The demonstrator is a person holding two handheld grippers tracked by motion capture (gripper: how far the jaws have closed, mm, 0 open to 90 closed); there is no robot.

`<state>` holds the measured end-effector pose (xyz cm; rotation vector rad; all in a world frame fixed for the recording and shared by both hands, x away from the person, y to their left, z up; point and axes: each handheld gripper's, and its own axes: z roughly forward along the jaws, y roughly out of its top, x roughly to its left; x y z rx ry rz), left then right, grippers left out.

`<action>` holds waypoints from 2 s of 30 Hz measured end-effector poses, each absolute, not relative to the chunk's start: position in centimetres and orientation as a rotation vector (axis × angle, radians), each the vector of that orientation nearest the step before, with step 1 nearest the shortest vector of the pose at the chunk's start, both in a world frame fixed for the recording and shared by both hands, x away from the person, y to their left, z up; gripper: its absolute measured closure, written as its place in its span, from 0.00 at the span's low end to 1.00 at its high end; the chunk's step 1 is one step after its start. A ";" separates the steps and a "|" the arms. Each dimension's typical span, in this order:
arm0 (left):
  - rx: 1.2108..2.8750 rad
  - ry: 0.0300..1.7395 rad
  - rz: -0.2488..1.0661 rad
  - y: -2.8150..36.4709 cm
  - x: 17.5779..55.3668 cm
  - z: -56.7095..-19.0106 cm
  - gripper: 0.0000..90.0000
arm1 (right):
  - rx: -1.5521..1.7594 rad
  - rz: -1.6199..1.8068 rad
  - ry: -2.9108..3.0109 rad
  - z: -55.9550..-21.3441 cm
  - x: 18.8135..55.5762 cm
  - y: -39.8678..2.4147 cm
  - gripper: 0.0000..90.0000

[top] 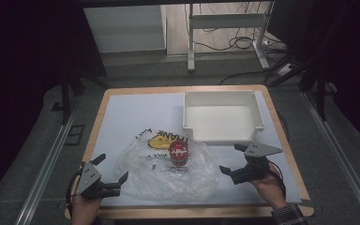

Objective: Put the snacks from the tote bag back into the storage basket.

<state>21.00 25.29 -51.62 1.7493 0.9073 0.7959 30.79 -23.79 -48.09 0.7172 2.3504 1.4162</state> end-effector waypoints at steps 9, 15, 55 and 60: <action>1.743 0.912 0.797 25.4 21.0 -51.6 0.00 | 0.701 1.421 2.369 -48.1 31.3 -22.9 0.00; 1.739 0.912 0.796 25.4 21.0 -51.6 0.00 | 0.699 1.424 2.372 -48.0 31.5 -22.6 0.00; 1.711 0.906 0.808 25.5 20.8 -51.5 0.00 | 0.634 1.364 2.513 -48.3 33.6 -19.1 0.00; 1.709 0.905 0.810 25.6 20.8 -51.5 0.00 | 0.612 1.346 2.528 -48.4 33.9 -18.5 0.00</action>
